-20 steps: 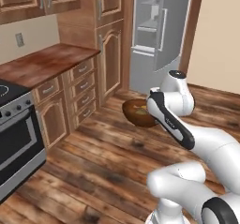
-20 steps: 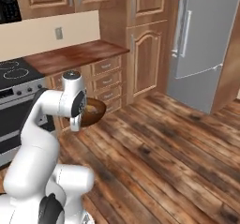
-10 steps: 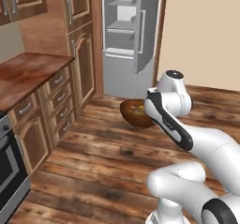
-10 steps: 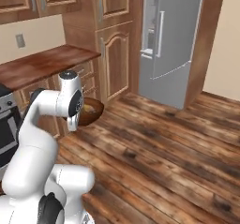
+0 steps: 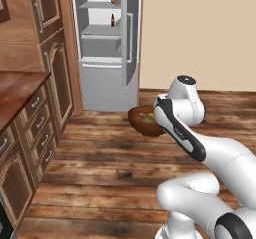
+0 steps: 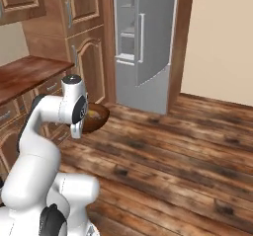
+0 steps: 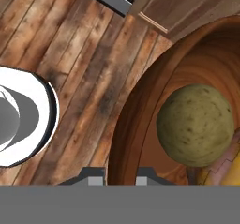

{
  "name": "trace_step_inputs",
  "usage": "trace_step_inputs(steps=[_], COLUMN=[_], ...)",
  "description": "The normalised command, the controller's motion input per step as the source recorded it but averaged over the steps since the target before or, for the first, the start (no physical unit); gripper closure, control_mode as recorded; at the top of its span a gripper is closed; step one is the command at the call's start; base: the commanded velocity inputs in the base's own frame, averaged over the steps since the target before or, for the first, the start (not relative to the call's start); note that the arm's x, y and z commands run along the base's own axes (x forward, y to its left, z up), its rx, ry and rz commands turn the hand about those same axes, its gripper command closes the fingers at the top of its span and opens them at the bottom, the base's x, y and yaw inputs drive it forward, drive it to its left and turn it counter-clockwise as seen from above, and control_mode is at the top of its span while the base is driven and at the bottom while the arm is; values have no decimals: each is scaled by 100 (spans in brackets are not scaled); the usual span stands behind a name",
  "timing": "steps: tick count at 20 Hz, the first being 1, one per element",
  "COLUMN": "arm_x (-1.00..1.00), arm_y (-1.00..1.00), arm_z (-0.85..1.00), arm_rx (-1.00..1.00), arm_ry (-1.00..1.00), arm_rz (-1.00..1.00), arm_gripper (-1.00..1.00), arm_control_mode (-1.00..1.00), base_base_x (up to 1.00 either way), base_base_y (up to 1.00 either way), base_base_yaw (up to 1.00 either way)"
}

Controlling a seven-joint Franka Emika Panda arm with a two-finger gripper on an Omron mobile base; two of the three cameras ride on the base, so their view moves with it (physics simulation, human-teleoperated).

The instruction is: Pick the chicken drumstick and potato from their plates and place them in the bowl. Then put the bowl in the fridge.

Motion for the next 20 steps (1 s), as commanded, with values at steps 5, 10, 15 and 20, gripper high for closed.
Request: trace_step_inputs(steps=[5, 10, 15, 20], arm_x=[0, 0, 0, 0], arm_y=[0, 0, 0, 0], arm_z=[0, 0, 0, 0], arm_rx=[0, 0, 0, 0], arm_ry=[0, 0, 0, 0], arm_rz=[0, 0, 0, 0], arm_gripper=[100, 100, 100, 100], arm_control_mode=[100, 100, 100, 100], base_base_x=[65, 62, 63, 72], base_base_y=[47, 55, 62, 71], base_base_yaw=[-37, -27, -18, -1])
